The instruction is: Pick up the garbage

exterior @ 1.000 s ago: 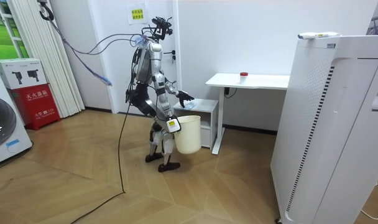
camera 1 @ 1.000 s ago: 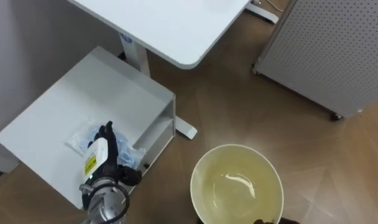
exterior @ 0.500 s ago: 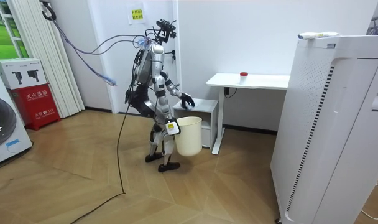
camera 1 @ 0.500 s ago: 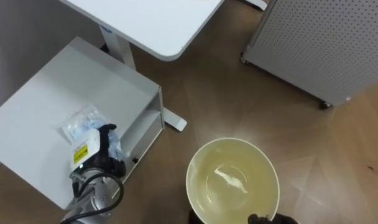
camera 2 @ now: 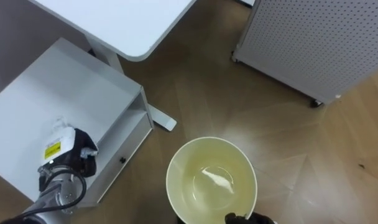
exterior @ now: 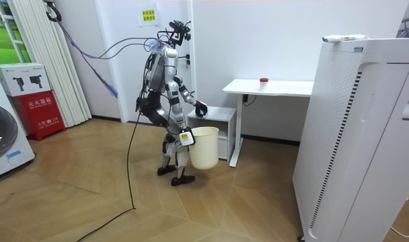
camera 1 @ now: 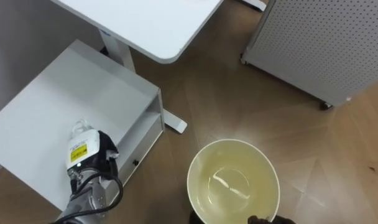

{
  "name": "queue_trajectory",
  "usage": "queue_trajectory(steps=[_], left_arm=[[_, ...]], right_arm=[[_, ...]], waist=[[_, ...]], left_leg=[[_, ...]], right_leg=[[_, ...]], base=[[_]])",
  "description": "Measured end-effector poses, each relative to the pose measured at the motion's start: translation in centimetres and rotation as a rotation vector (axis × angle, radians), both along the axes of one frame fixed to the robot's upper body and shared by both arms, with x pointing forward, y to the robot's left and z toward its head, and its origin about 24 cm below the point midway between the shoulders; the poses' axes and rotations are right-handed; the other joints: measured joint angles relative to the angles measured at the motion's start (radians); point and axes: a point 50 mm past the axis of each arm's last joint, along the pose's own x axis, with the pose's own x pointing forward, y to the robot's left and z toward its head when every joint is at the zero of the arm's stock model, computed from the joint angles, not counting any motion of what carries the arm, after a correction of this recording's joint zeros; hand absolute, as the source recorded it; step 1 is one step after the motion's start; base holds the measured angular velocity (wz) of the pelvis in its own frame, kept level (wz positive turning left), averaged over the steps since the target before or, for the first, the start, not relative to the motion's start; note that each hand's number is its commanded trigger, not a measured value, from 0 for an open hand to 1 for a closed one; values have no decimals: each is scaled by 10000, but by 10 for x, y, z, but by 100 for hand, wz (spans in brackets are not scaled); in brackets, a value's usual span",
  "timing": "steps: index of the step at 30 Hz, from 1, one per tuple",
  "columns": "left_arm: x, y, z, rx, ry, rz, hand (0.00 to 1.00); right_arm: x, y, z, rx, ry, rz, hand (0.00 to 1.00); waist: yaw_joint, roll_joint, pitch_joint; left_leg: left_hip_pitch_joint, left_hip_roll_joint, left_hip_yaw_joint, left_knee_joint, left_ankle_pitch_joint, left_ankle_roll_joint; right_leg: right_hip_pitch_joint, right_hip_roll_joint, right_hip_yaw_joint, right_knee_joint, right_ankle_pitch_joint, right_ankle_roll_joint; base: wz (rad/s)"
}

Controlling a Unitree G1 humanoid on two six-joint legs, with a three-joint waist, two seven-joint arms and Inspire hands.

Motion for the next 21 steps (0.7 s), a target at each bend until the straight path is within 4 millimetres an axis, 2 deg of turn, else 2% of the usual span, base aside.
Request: queue_trajectory(steps=[1, 8, 11, 14, 16, 18, 21], left_arm=[[-1, 0, -1, -4, 35, -8, 100], [-13, -5, -16, -261, 570, 21, 100], [-12, -21, -19, -580, 618, -244, 100], [-12, -44, -21, -1324, 575, -633, 100], [-11, -72, -17, -2305, 201, -1277, 100], [-12, -90, -13, -2989, -129, -1931, 100], [-19, -127, -7, -3736, -333, -3482, 100]], right_arm=[[-1, 1, -1, 104, 40, -80, 100], [-3, 5, -2, 105, 125, 104, 100], [-3, 3, -3, 16, 71, 60, 100], [-4, 5, -4, -5, -5, -12, 100], [-2, 5, -2, -24, -231, 39, 100], [-2, 8, -2, -43, -373, 163, 100], [-1, 10, -1, -48, -529, 303, 100]], waist=[[-17, 6, -19], [57, 11, -16], [223, 8, -12], [312, 3, -3], [308, 4, -3], [329, 4, -3], [485, 10, -9]], left_leg=[[36, -2, -19, -74, 41, -12], [409, 16, -33, -237, 69, -41], [532, -17, -44, -353, 94, -43], [667, -74, -92, -579, 180, -65], [680, -135, -99, -789, 254, -69], [679, -143, -112, -854, 273, -74], [700, -154, -96, -999, 305, -73]], right_leg=[[46, 7, -20, -83, 24, -13], [410, 53, -16, -226, 22, -18], [530, 17, -52, -295, 23, -17], [684, -15, -117, -471, 45, -21], [686, -58, -148, -616, 53, -9], [688, -55, -162, -670, 53, -9], [701, -47, -151, -764, 69, 3]], base=[[0], [0], [5], [8], [9], [0], [0]])
